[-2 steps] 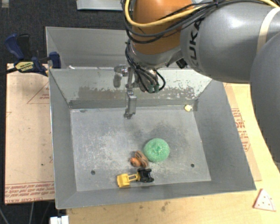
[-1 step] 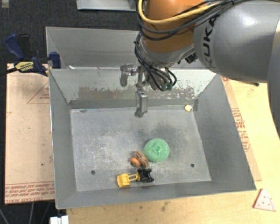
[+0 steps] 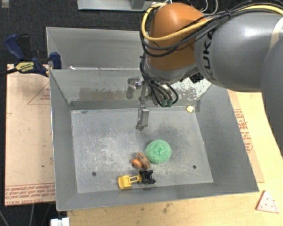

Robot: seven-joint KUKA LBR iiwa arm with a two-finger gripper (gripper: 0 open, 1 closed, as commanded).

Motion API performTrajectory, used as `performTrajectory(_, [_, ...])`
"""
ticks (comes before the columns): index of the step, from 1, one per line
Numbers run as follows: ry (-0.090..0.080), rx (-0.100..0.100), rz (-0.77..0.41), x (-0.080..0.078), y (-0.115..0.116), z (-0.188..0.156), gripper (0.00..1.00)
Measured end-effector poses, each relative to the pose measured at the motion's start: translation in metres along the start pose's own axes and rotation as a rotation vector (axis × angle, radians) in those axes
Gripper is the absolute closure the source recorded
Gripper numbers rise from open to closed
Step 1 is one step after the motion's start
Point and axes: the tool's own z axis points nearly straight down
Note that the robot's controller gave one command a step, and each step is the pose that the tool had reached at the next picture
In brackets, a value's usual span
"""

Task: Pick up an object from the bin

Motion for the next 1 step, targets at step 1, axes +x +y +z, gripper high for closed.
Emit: performTrajectory(1, [0.000,0.000,-0.012,0.0178,-0.0286,0.0319,0.00])
